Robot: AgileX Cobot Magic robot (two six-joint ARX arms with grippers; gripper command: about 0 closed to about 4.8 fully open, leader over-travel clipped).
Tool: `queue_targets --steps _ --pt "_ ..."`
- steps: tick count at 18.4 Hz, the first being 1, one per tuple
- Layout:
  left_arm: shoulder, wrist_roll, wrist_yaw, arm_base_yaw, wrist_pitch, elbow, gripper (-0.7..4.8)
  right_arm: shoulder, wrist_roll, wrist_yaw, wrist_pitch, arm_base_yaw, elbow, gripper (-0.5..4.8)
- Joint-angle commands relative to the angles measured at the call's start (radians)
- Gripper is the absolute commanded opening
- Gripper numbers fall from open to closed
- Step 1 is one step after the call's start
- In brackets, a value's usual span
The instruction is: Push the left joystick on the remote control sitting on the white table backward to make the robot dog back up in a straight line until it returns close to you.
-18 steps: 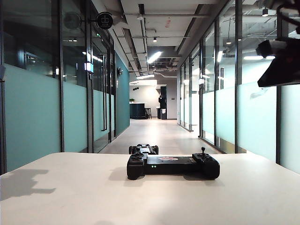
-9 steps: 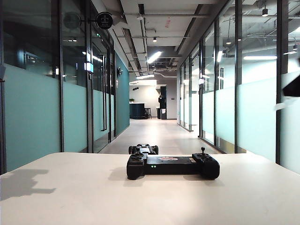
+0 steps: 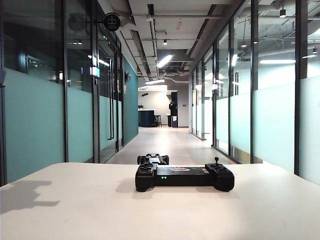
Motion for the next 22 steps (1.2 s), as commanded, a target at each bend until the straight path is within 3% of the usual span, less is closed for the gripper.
queue_targets --steps 1,8,22 --pt "-0.002 -0.002 0.001 0.001 0.006 0.003 -0.05 -0.095 -0.002 -0.057 0.011 -0.079 -0.037 -0.01" --pt "-0.002 -0.002 0.001 0.001 0.006 0.003 -0.05 -0.251 0.002 -0.137 -0.014 -0.219 -0.063 -0.01" --pt "-0.002 -0.002 0.002 0.002 0.006 0.003 -0.05 -0.252 0.001 0.037 0.040 -0.241 -0.063 -0.01"
